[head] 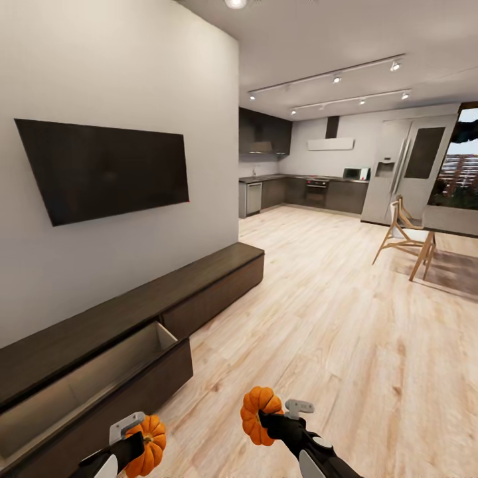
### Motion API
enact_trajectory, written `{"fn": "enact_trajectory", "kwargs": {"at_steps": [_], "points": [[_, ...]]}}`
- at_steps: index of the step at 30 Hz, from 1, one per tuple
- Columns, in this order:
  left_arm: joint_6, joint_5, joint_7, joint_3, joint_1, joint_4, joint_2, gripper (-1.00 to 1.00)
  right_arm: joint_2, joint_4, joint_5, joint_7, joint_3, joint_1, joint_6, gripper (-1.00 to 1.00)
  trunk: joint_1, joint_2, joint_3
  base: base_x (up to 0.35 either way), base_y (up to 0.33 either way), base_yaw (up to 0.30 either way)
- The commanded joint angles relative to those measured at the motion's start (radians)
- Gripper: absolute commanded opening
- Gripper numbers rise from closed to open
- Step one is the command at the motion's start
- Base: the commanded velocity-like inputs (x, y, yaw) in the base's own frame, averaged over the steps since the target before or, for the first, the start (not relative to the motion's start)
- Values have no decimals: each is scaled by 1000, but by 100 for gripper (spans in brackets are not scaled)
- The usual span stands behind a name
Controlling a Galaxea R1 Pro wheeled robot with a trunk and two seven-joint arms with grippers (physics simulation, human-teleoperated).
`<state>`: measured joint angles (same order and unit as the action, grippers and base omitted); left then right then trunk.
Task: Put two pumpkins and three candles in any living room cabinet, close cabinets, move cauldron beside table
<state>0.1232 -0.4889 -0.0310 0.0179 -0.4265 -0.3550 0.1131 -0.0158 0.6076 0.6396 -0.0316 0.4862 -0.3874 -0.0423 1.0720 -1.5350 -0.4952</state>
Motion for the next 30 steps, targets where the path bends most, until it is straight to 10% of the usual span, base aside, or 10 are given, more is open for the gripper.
{"fn": "enact_trajectory", "kwargs": {"at_steps": [1, 9, 30], "points": [[6, -8, -4, 2, 0, -2, 0, -100, 0, 1, 7, -3, 3, -1, -3, -100, 0, -1, 0, -32, 125, 118], [6, -6, -4, 2, 0, -2, 0, -100, -1, 1, 8, -15, 60, -1, -4, -100, 0, -1, 9, -6, 40, 198], [6, -5, -4, 2, 0, -2, 0, -100, -1, 1, 8, -7, 64, -1, -3, -100, 0, -1, 32, 87, -172, 204]]}}
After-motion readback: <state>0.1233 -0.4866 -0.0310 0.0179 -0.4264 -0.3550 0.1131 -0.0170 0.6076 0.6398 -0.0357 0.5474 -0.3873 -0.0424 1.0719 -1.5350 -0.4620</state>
